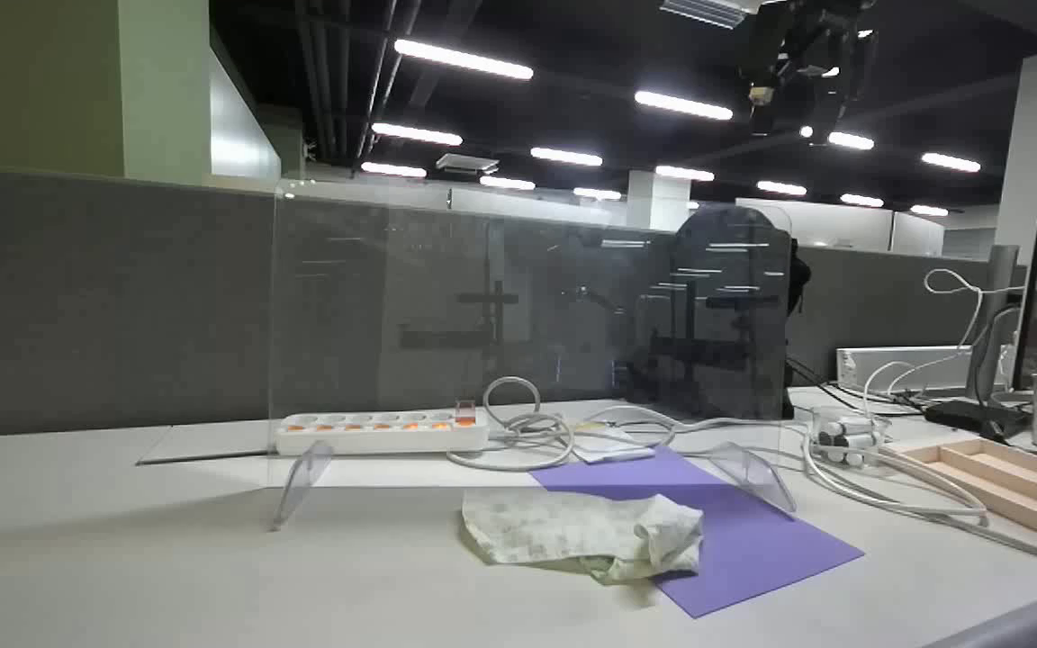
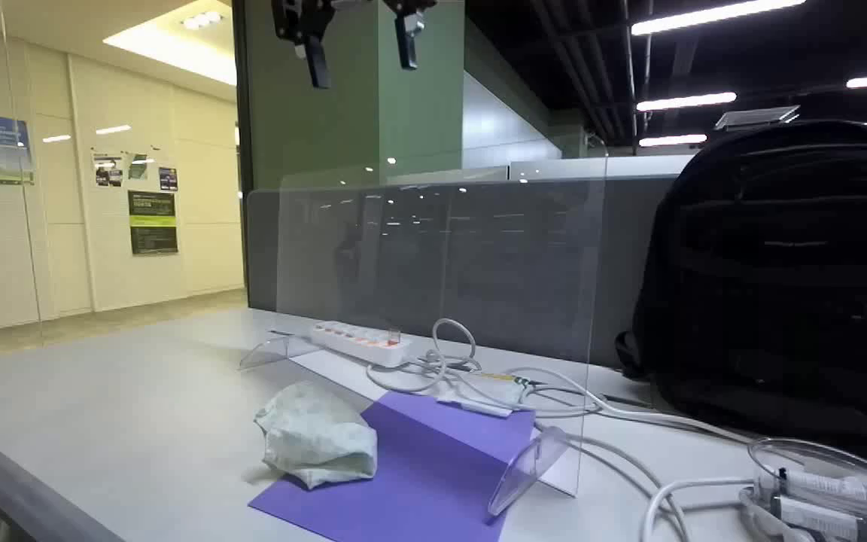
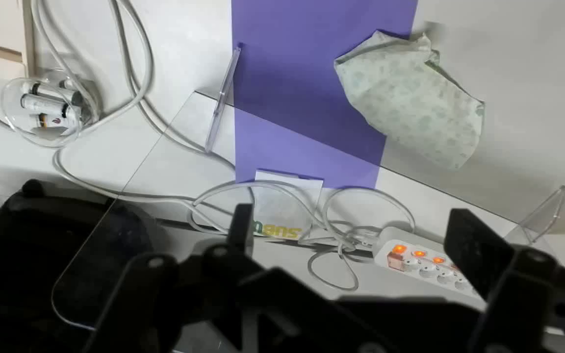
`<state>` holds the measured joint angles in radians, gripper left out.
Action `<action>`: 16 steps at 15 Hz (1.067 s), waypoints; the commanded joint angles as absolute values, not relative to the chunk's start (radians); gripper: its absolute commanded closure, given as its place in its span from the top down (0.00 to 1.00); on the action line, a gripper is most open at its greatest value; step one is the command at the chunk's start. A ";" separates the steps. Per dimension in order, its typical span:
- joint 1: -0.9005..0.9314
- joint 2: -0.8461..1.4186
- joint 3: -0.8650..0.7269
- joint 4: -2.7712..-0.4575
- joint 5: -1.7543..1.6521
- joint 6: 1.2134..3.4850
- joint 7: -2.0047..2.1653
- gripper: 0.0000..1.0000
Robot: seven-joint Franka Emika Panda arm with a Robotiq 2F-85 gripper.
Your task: Hang the cloth on the transparent screen
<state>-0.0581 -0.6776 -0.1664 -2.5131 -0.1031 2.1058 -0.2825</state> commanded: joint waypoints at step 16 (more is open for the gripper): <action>-0.038 -0.568 -0.139 -2.514 -0.078 2.175 -0.238 1.00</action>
